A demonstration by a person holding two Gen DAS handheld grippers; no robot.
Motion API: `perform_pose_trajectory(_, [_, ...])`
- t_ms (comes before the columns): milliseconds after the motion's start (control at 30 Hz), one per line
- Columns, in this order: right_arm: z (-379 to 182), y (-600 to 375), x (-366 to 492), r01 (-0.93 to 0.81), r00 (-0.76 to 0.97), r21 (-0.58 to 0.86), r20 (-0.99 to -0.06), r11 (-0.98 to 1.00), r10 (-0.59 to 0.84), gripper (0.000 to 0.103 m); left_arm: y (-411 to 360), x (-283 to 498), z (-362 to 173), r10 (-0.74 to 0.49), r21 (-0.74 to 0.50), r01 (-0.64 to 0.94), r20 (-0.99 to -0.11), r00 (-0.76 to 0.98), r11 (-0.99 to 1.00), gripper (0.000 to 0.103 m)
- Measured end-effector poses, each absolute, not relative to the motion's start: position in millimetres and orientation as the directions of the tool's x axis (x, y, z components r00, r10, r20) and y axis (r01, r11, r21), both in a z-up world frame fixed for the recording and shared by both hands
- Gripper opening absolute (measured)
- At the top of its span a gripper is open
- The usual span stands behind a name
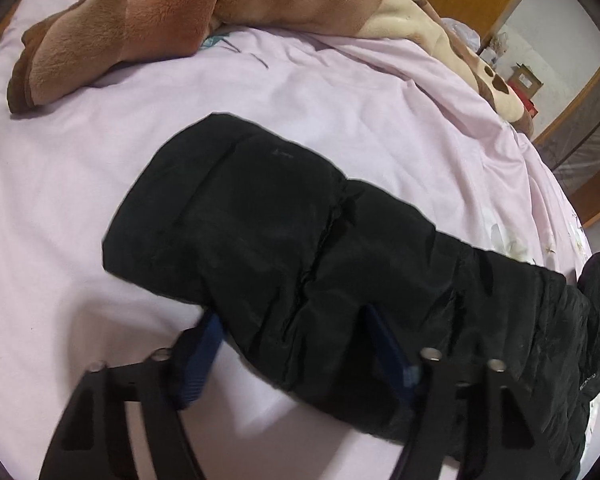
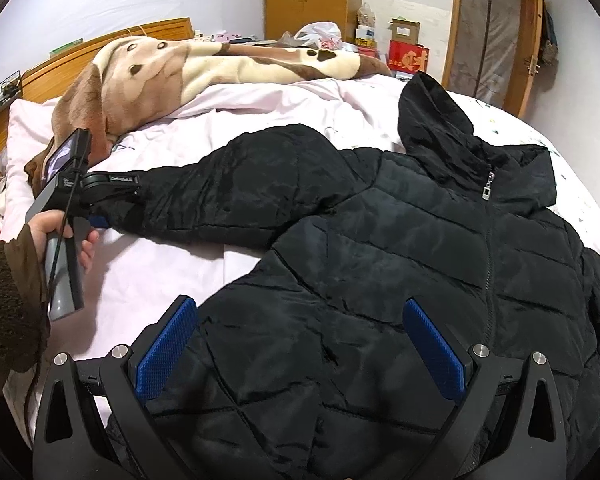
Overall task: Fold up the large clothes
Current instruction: 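Reach the left tool to the jacket sleeve cuff and grasp it, then lift the sleeve with the left tool and fold it across the jacket body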
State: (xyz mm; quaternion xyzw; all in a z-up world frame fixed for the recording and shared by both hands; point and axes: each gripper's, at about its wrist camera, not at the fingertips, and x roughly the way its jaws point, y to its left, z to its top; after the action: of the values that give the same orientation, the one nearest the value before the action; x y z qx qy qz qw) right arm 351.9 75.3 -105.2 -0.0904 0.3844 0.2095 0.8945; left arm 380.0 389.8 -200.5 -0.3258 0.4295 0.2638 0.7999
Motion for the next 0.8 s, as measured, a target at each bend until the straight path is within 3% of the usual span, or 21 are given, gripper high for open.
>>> perform_pose_trajectory(133, [-104, 79, 353, -0.450, 0.618, -0.008, -0.725, 0.893, 0.305, 0.102, 385, 387, -191, 0.175, -0.257, -0.681, -0.850, 0.496, 0.686, 0.023])
perform_pose_trajectory(233, [-101, 79, 355, -0.448, 0.619, -0.004, -0.723, 0.894, 0.307, 0.102, 383, 383, -180, 0.188, -0.258, -0.673, -0.837, 0.514, 0.693, 0.014])
perform_pose_trajectory(600, [-73, 69, 351, -0.425, 0.662, 0.007, -0.680, 0.905, 0.316, 0.102, 314, 372, -93, 0.289, -0.144, -0.517, -0.690, 0.663, 0.844, 0.013])
perform_pose_trajectory(800, [-56, 48, 348, -0.382, 0.695, 0.019, -0.653, 0.924, 0.301, 0.102, 255, 371, -50, 0.251, -0.098, -0.391, -0.620, 0.744, 0.915, 0.013])
